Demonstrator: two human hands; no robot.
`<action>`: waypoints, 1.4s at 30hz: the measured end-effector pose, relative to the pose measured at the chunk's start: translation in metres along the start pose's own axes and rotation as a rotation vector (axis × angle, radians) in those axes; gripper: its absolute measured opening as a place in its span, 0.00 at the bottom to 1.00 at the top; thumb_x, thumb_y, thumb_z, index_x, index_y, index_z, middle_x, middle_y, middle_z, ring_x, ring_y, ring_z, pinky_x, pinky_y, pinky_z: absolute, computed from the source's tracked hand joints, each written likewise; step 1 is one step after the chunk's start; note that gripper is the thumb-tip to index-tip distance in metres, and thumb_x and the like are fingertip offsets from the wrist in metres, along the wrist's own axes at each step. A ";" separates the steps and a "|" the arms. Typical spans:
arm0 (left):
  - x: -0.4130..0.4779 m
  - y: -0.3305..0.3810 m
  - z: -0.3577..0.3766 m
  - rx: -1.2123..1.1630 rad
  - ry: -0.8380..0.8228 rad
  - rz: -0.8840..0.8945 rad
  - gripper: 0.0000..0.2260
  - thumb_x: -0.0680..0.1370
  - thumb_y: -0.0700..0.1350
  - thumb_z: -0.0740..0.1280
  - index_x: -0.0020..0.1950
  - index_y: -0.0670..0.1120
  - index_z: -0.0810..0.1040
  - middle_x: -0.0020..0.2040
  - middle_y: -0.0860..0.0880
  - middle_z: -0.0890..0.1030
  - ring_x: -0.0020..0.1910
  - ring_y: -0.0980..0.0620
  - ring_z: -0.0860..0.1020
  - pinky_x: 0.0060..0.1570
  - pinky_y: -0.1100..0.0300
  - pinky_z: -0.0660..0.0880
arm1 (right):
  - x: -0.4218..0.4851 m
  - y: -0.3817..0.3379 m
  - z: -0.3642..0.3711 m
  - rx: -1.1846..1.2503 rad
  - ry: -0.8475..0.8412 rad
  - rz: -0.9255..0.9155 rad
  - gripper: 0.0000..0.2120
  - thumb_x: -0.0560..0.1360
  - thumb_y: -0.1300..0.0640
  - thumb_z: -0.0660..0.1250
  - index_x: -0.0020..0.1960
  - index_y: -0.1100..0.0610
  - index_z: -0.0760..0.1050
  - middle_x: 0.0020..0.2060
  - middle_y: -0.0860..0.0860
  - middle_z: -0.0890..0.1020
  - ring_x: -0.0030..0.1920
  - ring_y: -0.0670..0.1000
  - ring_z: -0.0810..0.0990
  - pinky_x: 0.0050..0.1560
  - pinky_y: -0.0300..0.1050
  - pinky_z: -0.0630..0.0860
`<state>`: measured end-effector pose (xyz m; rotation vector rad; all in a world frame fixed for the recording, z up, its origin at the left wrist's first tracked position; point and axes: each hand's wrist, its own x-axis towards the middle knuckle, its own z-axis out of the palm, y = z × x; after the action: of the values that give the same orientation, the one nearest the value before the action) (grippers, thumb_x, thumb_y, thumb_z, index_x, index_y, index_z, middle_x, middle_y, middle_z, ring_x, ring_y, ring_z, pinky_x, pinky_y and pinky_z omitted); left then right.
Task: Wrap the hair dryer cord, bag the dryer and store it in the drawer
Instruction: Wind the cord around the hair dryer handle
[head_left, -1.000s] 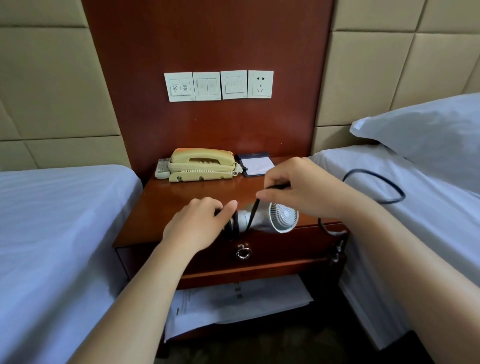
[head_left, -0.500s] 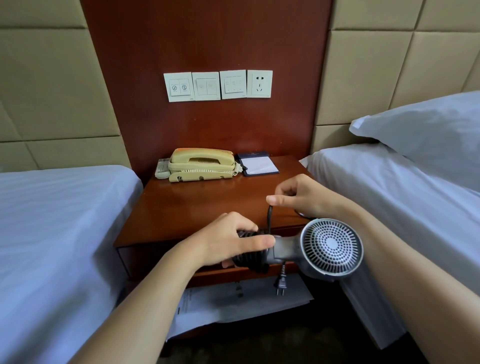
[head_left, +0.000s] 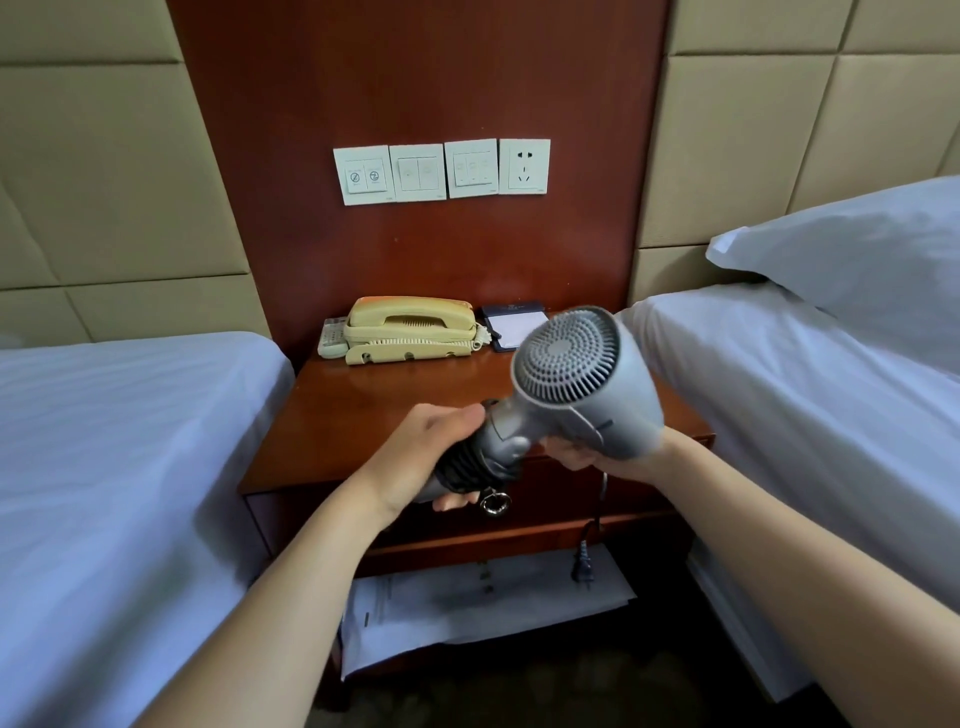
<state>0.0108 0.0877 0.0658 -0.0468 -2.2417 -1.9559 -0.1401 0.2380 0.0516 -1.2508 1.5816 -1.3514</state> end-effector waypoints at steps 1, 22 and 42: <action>0.000 0.000 -0.001 -0.012 0.037 -0.001 0.20 0.70 0.58 0.64 0.29 0.44 0.80 0.22 0.43 0.76 0.15 0.52 0.68 0.18 0.65 0.62 | -0.003 -0.003 0.003 -0.031 0.034 0.033 0.04 0.76 0.65 0.60 0.43 0.59 0.68 0.27 0.44 0.70 0.22 0.41 0.65 0.24 0.31 0.57; 0.005 -0.004 -0.019 0.253 0.803 -0.261 0.25 0.71 0.66 0.63 0.42 0.43 0.79 0.30 0.45 0.82 0.23 0.52 0.73 0.24 0.63 0.68 | -0.024 -0.060 0.078 -1.219 -0.152 0.231 0.12 0.81 0.53 0.52 0.50 0.57 0.72 0.52 0.58 0.79 0.52 0.61 0.77 0.45 0.47 0.68; -0.007 0.019 0.012 0.736 0.168 -0.265 0.33 0.65 0.71 0.35 0.42 0.50 0.69 0.36 0.45 0.78 0.33 0.52 0.81 0.31 0.62 0.69 | -0.018 -0.075 0.037 -1.427 0.479 -0.101 0.24 0.64 0.31 0.66 0.35 0.52 0.68 0.29 0.47 0.71 0.35 0.52 0.72 0.27 0.41 0.56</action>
<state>0.0188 0.1030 0.0816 0.5020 -2.7910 -1.0491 -0.0832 0.2449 0.1153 -1.8037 3.0618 -0.3863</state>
